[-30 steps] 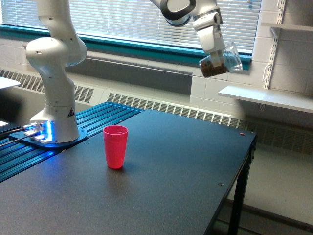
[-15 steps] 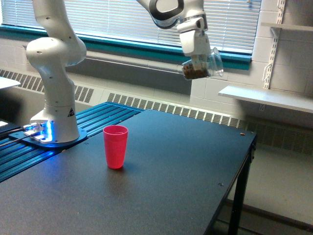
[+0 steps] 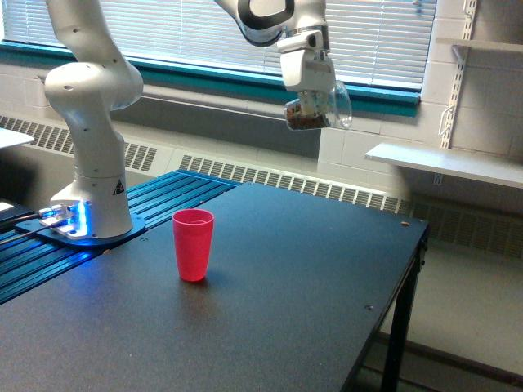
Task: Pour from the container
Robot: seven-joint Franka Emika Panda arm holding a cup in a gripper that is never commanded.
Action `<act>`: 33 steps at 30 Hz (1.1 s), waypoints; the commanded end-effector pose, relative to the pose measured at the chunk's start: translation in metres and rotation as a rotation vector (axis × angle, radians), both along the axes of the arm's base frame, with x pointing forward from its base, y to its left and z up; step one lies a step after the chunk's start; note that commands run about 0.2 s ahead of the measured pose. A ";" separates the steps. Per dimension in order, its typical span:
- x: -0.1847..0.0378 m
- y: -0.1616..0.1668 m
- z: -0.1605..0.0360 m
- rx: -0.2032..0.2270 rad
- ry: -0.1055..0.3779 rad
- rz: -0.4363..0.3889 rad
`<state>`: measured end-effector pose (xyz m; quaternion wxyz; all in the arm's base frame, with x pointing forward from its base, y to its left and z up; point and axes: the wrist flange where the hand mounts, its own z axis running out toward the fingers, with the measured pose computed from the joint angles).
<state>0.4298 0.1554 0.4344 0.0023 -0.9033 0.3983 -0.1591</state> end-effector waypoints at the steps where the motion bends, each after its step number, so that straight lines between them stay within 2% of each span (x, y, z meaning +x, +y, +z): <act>1: -0.015 0.004 -0.004 0.015 -0.001 -0.086; 13: -0.040 -0.013 -0.010 0.031 0.007 -0.214; 33: -0.072 -0.029 -0.023 0.114 0.053 -0.449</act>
